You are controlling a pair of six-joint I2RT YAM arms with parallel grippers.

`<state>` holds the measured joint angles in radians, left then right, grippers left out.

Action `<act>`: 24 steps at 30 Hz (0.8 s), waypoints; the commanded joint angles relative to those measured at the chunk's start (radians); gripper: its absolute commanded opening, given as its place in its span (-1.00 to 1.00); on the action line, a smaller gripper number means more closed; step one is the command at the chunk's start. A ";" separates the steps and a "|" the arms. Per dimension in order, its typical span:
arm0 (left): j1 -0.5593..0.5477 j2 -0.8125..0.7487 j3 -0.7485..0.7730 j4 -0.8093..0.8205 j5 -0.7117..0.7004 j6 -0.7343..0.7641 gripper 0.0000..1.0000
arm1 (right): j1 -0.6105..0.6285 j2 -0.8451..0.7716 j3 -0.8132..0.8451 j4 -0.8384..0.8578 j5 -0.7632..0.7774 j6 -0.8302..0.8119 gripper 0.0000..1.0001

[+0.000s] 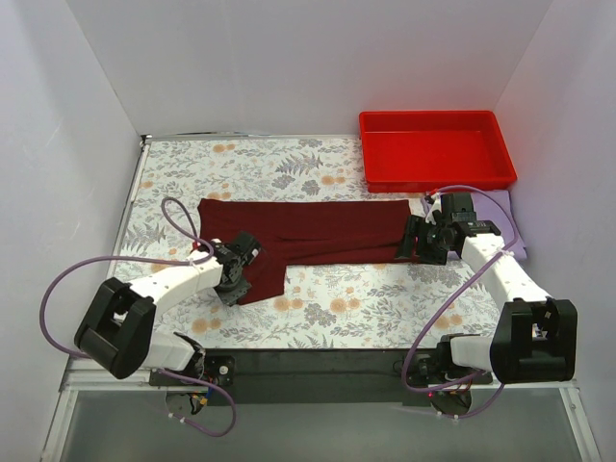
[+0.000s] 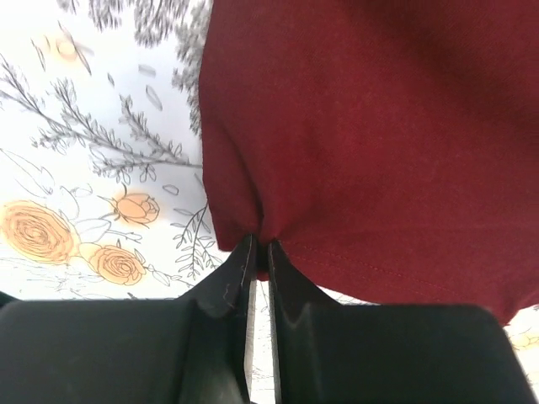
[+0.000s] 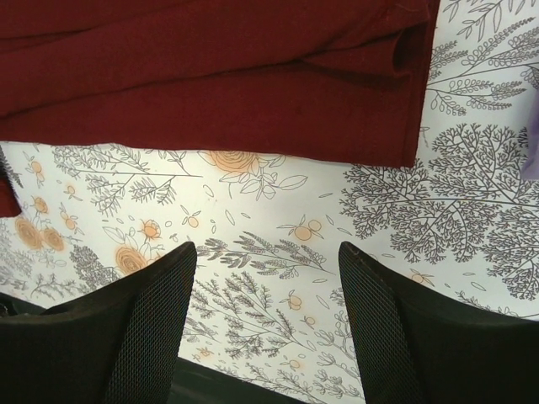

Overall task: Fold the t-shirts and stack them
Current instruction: Fold the tshirt

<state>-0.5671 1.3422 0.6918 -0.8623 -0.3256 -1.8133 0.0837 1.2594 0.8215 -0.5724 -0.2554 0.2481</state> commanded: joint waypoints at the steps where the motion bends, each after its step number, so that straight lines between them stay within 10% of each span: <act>1: -0.001 0.023 0.099 -0.024 -0.085 0.037 -1.00 | 0.002 0.005 0.005 0.020 -0.039 -0.021 0.49; 24: 0.213 0.655 1.009 0.062 -0.153 0.407 -1.00 | 0.007 0.005 0.004 0.022 -0.122 -0.049 0.46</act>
<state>-0.3599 1.9663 1.6318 -0.8181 -0.4442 -1.4487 0.0856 1.2594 0.8204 -0.5724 -0.3477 0.2199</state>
